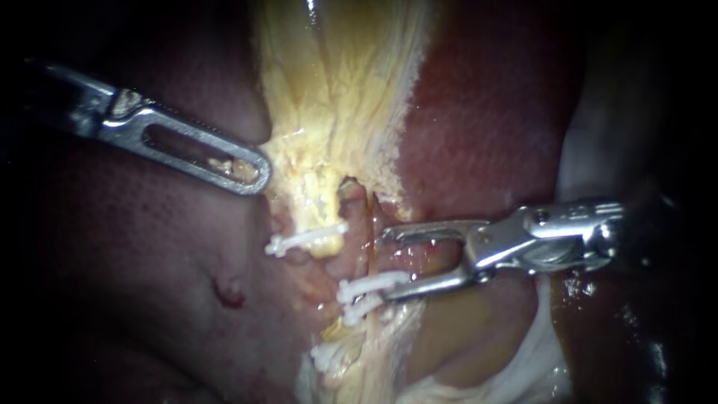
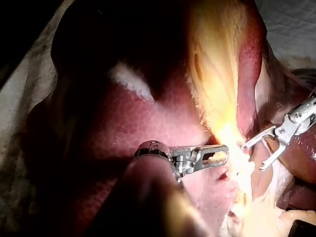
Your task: Going back second clip right tube
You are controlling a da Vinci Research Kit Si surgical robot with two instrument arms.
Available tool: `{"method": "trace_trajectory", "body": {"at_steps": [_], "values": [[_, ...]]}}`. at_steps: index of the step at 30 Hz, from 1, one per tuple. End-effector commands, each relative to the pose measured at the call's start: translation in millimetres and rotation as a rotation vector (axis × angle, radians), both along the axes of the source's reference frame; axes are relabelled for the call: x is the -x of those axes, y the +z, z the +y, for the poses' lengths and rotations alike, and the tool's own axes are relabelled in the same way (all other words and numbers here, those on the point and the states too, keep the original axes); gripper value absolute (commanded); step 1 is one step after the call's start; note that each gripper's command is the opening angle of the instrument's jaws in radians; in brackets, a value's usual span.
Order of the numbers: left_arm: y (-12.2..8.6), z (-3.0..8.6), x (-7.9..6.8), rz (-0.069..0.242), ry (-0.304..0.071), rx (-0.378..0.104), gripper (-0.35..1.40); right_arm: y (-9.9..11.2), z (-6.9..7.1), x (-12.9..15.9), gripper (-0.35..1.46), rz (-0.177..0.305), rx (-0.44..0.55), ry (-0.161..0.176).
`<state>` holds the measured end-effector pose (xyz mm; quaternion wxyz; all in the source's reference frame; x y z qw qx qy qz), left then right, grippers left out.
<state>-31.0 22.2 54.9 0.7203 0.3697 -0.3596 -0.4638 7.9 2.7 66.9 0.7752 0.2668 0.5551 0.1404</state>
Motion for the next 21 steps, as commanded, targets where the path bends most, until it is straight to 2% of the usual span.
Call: {"method": "trace_trajectory", "body": {"at_steps": [1, 7, 12, 16, 21], "values": [[0.1, 0.0, 0.0, 0.0, 0.0, 0.0, -0.35, -0.5, 0.5, 0.7, 0.5, 0.002, 0.019, 0.002], [0.1, 0.0, 0.0, 0.0, 0.0, 0.001, -0.35, -3.1, 2.7, 3.7, 0.5, 0.006, 0.089, 0.008], [0.7, -0.3, 0.4, 0.002, -0.002, 0.004, -0.35, -4.7, 3.6, 5.0, 0.5, 0.009, 0.122, 0.007], [2.0, -0.9, 1.1, 0.0, -0.001, 0.008, -0.35, -5.2, 3.6, 5.1, 0.5, 0.01, 0.121, 0.006], [4.6, -1.7, 2.9, 0.007, 0.017, 0.009, -0.35, -5.4, 3.4, 5.2, 0.5, 0.011, 0.121, 0.005]]}}
